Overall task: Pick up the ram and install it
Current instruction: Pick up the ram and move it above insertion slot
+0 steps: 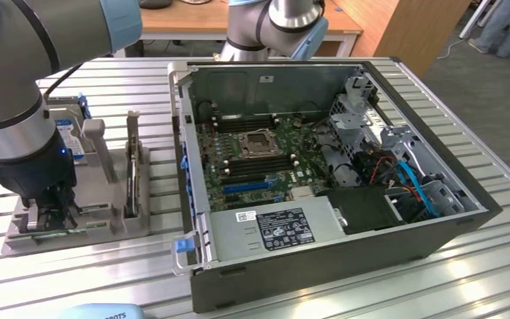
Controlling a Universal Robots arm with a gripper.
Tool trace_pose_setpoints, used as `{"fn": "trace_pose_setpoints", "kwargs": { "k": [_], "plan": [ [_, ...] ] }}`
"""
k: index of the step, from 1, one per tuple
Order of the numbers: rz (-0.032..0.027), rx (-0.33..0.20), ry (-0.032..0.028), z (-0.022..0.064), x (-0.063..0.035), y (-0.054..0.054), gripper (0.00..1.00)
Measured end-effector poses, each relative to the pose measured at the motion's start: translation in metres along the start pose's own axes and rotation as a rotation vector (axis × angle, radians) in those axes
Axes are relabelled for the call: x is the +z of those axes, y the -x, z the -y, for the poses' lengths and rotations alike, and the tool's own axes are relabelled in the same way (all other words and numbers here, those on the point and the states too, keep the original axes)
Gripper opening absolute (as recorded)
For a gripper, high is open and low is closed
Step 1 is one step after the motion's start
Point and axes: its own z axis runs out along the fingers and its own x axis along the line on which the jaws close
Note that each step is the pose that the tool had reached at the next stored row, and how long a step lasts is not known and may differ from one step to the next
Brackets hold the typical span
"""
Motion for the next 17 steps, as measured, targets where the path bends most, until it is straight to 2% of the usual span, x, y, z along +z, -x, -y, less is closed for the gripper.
{"fn": "trace_pose_setpoints", "kwargs": {
  "k": [17],
  "plan": [
    [0.0001, -0.01, -0.0002, 0.0003, 0.0169, 0.0, 0.29]
  ]
}}
